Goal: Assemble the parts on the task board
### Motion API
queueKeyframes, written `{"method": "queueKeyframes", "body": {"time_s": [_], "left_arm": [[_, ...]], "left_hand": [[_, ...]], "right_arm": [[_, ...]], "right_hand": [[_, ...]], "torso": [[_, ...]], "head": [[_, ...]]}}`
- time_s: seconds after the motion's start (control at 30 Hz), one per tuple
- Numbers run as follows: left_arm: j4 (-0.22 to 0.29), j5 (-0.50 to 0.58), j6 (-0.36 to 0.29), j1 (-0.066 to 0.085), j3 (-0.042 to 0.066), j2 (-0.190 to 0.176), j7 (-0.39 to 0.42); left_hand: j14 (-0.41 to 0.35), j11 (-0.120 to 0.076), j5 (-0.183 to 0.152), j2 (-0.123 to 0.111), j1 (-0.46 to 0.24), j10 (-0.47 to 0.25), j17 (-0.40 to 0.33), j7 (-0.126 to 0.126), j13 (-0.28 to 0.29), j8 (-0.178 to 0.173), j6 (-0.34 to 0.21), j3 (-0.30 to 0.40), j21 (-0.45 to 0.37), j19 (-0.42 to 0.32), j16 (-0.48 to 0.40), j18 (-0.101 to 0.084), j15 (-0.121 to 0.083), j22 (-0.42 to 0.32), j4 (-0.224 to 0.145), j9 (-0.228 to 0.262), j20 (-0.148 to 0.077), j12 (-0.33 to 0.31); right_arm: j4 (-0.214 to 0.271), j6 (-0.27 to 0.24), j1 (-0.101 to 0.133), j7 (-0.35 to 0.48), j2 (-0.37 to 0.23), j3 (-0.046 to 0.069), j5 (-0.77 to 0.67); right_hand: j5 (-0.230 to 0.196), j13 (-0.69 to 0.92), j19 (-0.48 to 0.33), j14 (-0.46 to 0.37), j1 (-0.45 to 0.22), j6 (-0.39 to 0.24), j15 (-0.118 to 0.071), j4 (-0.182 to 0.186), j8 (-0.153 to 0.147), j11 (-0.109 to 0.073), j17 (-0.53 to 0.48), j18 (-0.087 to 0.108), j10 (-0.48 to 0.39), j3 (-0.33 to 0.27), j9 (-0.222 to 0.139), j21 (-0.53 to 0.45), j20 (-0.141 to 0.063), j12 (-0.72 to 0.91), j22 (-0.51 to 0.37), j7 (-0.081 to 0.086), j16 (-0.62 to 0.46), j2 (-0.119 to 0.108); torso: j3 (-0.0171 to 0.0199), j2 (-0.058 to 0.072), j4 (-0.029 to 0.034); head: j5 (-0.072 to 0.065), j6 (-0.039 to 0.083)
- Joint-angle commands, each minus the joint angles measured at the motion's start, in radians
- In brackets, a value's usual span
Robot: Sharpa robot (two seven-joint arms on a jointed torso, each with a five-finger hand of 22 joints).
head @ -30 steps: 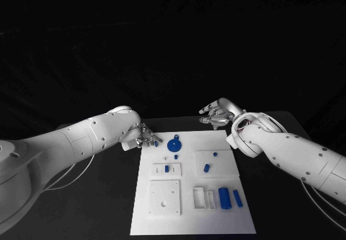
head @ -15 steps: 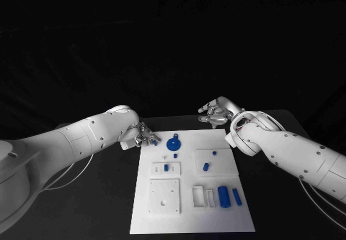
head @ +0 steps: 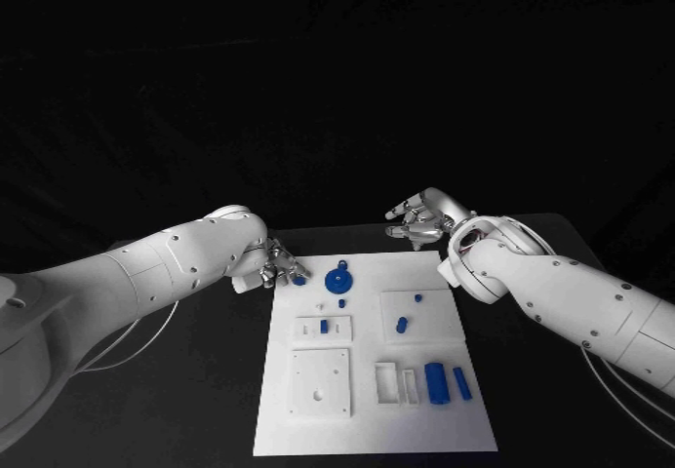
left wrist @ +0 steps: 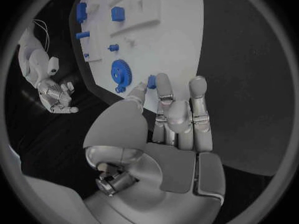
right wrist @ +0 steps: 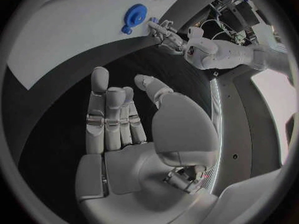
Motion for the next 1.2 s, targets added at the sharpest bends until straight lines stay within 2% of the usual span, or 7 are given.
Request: {"method": "queueKeyframes", "body": {"time_s": [0.03,0.63,0.83,1.0,1.13,1.2], "left_arm": [[0.001,0.024,0.014,0.000,0.001,-0.001,0.010],[0.010,0.057,0.031,0.000,0.002,-0.011,0.002],[0.011,0.063,0.042,0.000,0.002,-0.014,0.002],[0.012,0.068,0.049,0.000,0.003,-0.017,0.003],[0.014,0.072,0.054,0.000,0.003,-0.018,0.004],[0.014,0.075,0.058,0.000,0.003,-0.019,0.006]], "left_hand": [[-0.003,-0.001,0.003,0.006,0.000,0.023,0.001,-0.006,0.001,0.006,0.001,0.001,-0.001,0.000,0.003,-0.013,-0.003,0.017,-0.003,0.001,-0.003,0.001],[-0.003,-0.002,0.001,0.007,0.007,0.025,0.003,-0.007,0.000,0.007,0.002,0.001,-0.001,0.000,0.005,-0.013,-0.003,0.017,-0.010,0.007,-0.003,0.000],[-0.005,-0.001,0.022,0.004,0.025,0.022,-0.002,-0.005,0.000,-0.006,0.000,0.001,-0.002,-0.002,0.002,-0.012,-0.002,0.016,-0.034,-0.009,-0.002,-0.001],[-0.008,-0.001,0.106,-0.001,0.051,0.018,-0.006,-0.005,0.000,-0.019,0.000,0.011,-0.003,-0.004,0.000,-0.013,-0.003,0.017,-0.059,-0.025,-0.002,-0.002],[-0.010,-0.001,0.199,0.005,0.093,0.014,-0.007,-0.007,-0.001,-0.033,-0.001,0.042,-0.004,-0.006,0.000,-0.014,-0.003,0.017,-0.099,-0.044,-0.003,-0.004],[-0.011,-0.001,0.214,0.009,0.104,0.013,-0.008,-0.006,-0.002,-0.038,-0.001,0.060,-0.003,-0.007,-0.001,-0.014,-0.003,0.017,-0.116,-0.053,-0.003,-0.005]], "right_arm": [[-0.001,0.002,0.000,0.004,0.003,0.001,-0.006],[-0.006,0.003,0.000,0.004,0.006,0.001,-0.006],[-0.008,0.003,0.000,0.005,0.007,0.001,-0.006],[-0.009,0.003,0.000,0.005,0.008,0.001,-0.006],[-0.009,0.003,0.000,0.005,0.008,0.001,-0.006],[-0.010,0.003,0.000,0.005,0.009,0.001,-0.006]], "right_hand": [[0.004,-0.001,0.031,0.004,0.000,-0.006,-0.003,0.003,-0.004,-0.002,-0.001,0.009,-0.002,-0.002,-0.001,-0.002,-0.004,0.004,-0.001,-0.002,-0.003,-0.003],[0.005,-0.001,0.030,0.004,0.001,-0.005,-0.003,0.002,-0.004,-0.002,-0.001,0.009,-0.002,-0.001,-0.001,-0.001,-0.004,0.004,-0.002,-0.002,-0.003,-0.003],[0.005,-0.001,0.030,0.004,0.001,-0.005,-0.003,0.002,-0.004,-0.002,-0.001,0.009,-0.002,-0.001,-0.001,-0.001,-0.004,0.004,-0.002,-0.002,-0.003,-0.003],[0.005,-0.002,0.031,0.004,0.002,-0.006,-0.003,0.001,-0.004,-0.002,-0.001,0.009,-0.002,0.000,-0.001,-0.001,-0.004,0.004,-0.002,-0.002,-0.003,-0.002],[0.005,-0.002,0.031,0.004,0.002,-0.006,-0.003,0.001,-0.004,-0.002,-0.001,0.009,-0.002,0.000,-0.001,-0.001,-0.004,0.004,-0.002,-0.002,-0.003,-0.002],[0.005,-0.002,0.031,0.004,0.002,-0.006,-0.003,0.001,-0.004,-0.002,-0.001,0.009,-0.002,0.000,-0.001,-0.001,-0.004,0.004,-0.002,-0.002,-0.003,-0.002]], "torso": [[0.0004,0.000,-0.0007],[0.0006,0.001,-0.0004],[0.0005,0.001,-0.0004],[0.0006,0.001,-0.0003],[0.0007,0.001,-0.0003],[0.0006,0.001,-0.0004]], "head": [[0.001,0.000],[0.002,0.001],[0.004,0.000],[0.005,-0.001],[0.005,-0.001],[0.005,-0.002]]}}
